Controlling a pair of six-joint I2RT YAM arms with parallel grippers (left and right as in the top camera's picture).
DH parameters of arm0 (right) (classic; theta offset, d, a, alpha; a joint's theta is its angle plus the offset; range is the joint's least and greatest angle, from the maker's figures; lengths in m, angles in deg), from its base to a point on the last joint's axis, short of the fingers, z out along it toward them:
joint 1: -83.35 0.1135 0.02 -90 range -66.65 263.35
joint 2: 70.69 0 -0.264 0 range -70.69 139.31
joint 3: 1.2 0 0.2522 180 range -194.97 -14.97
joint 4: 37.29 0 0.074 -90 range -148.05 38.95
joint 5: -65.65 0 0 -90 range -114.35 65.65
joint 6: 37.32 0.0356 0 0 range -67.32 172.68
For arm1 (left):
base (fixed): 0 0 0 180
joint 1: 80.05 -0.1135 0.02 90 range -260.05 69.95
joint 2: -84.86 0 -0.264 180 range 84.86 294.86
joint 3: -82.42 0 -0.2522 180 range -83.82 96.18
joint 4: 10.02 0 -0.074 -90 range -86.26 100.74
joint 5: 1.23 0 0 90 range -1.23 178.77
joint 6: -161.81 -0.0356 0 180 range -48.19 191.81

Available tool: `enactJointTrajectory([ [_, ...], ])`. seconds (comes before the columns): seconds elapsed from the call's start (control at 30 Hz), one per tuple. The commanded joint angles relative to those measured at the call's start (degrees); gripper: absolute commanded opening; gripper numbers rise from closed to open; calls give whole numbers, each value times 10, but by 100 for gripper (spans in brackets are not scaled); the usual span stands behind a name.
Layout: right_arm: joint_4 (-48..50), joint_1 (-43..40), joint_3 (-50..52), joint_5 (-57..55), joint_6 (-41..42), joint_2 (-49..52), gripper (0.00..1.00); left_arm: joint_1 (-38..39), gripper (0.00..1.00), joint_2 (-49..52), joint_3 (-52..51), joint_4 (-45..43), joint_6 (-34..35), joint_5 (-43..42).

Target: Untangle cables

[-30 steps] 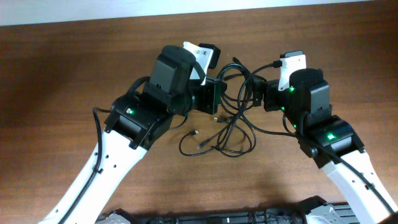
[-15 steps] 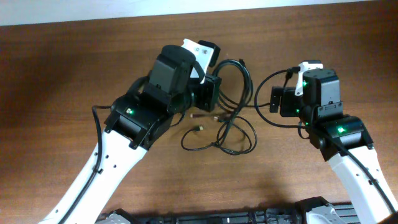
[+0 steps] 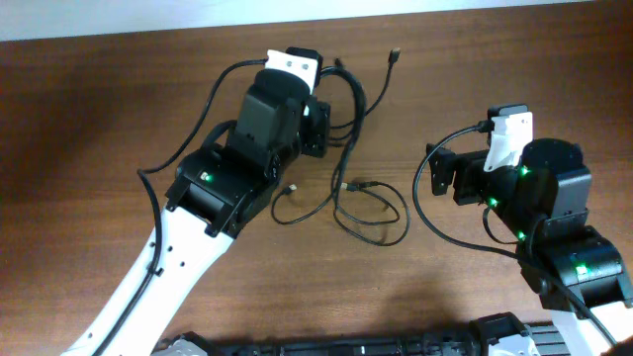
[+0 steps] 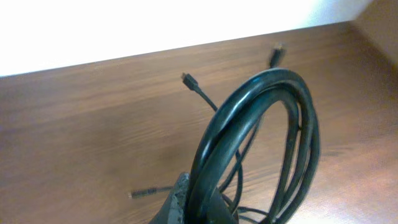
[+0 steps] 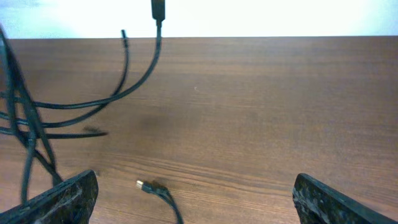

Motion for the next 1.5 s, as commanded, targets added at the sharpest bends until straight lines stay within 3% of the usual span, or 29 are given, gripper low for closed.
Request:
enactJointTrajectory([
  [0.0,2,-2,-2,14,-7,-5,99,-2,2,-17,4,-34,-52,-113],
  [0.07,2,-2,-2,14,-7,-5,99,-2,26,-17,4,-37,-53,-111],
  [0.1,2,-2,-2,14,-7,-5,99,-2,50,-17,4,-36,-53,-108],
  [0.13,2,-2,-2,14,-7,-5,99,-2,62,-17,4,-32,-53,-97],
  [0.27,2,-2,-2,13,-9,-5,99,-2,88,-17,4,0,-53,-28],
  [0.3,2,-2,-2,14,-9,-5,99,-2,99,-17,4,12,-53,-15],
  [0.43,2,-2,-2,14,-9,8,99,-4,99,-17,4,67,-29,66],
  [0.67,22,-2,-2,186,-6,109,99,-103,99,-17,4,143,60,38],
  [0.73,36,-2,-2,247,-2,146,99,-132,99,-17,4,151,59,-8],
  [0.83,62,-2,-2,275,3,216,99,-140,99,-17,4,171,59,-12],
  [0.93,104,-2,-2,283,143,292,99,-140,99,-17,4,182,46,-10],
  [1.03,205,1,-2,385,178,355,100,-140,99,-17,4,183,17,-5],
  [1.1,245,2,-2,380,245,376,100,-140,99,-17,4,183,18,-5],
  [1.27,243,2,-2,377,315,401,94,-140,99,-17,4,183,18,-5],
  [1.47,206,2,-1,306,351,402,94,-140,99,-17,4,183,18,-6],
])
